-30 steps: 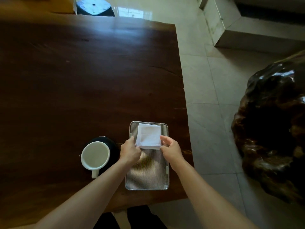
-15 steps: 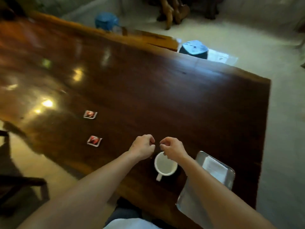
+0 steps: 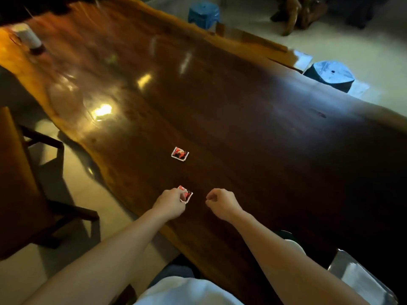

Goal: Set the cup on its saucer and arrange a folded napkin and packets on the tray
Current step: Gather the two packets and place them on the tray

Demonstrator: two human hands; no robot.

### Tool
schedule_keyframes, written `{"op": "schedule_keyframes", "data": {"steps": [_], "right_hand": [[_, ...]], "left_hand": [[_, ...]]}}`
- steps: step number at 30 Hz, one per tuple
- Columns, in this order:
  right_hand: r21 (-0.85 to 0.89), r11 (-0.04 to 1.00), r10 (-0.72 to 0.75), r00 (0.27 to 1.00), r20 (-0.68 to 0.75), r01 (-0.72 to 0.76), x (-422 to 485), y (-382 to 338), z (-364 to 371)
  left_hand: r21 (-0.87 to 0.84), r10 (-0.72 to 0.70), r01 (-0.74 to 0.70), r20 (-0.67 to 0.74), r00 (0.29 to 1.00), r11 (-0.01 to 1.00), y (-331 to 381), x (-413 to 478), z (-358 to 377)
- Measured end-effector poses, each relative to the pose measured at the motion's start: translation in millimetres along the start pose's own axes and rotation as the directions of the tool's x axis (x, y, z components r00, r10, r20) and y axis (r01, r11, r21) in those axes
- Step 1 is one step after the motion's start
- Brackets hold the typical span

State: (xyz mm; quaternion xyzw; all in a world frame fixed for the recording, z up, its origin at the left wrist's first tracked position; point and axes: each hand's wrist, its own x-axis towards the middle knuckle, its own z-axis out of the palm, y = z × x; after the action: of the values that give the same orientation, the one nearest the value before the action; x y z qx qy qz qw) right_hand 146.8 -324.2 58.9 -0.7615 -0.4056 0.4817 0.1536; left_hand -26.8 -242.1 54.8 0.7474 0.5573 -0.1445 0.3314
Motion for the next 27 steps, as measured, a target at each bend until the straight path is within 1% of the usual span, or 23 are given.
{"op": "schedule_keyframes", "data": {"steps": [3, 7, 9, 12, 16, 18, 20, 23, 27], "right_hand": [[-0.074, 0.997, 0.033, 0.999, -0.023, -0.034, 26, -24, 18], [-0.062, 0.987, 0.142, 0.986, -0.083, -0.147, 58, -45, 49], [-0.072, 0.982, 0.163, 0.98, -0.11, -0.172, 73, -50, 64], [-0.143, 0.977, 0.14, 0.982, -0.123, -0.158, 92, -53, 82], [-0.301, 0.941, 0.11, 0.981, -0.159, -0.155, 108, -47, 102], [-0.344, 0.927, 0.087, 0.977, -0.192, -0.15, 113, -42, 110], [-0.342, 0.93, 0.066, 0.976, -0.207, -0.135, 117, -38, 113], [-0.303, 0.947, 0.035, 0.975, -0.218, -0.101, 121, -33, 113], [-0.246, 0.969, -0.006, 0.985, -0.175, -0.038, 125, -30, 104]], "left_hand": [[-0.006, -0.008, 0.008, 0.016, 1.0, 1.0, -21, 31, -16], [0.022, 0.006, -0.007, 0.035, 0.999, 1.0, -36, 69, -36], [0.029, 0.01, -0.011, 0.027, 1.0, 1.0, -40, 91, -42], [0.037, 0.002, -0.002, -0.009, 1.0, 0.999, -40, 123, -48], [0.058, 0.046, -0.039, -0.13, 0.99, 0.998, -36, 163, -51], [0.062, 0.072, -0.062, -0.168, 0.983, 0.996, -33, 180, -51], [0.065, 0.091, -0.081, -0.176, 0.98, 0.995, -29, 198, -50], [0.098, 0.067, -0.052, -0.155, 0.986, 0.994, -25, 219, -48], [0.135, 0.08, -0.058, -0.164, 0.983, 0.989, -18, 224, -44]]}}
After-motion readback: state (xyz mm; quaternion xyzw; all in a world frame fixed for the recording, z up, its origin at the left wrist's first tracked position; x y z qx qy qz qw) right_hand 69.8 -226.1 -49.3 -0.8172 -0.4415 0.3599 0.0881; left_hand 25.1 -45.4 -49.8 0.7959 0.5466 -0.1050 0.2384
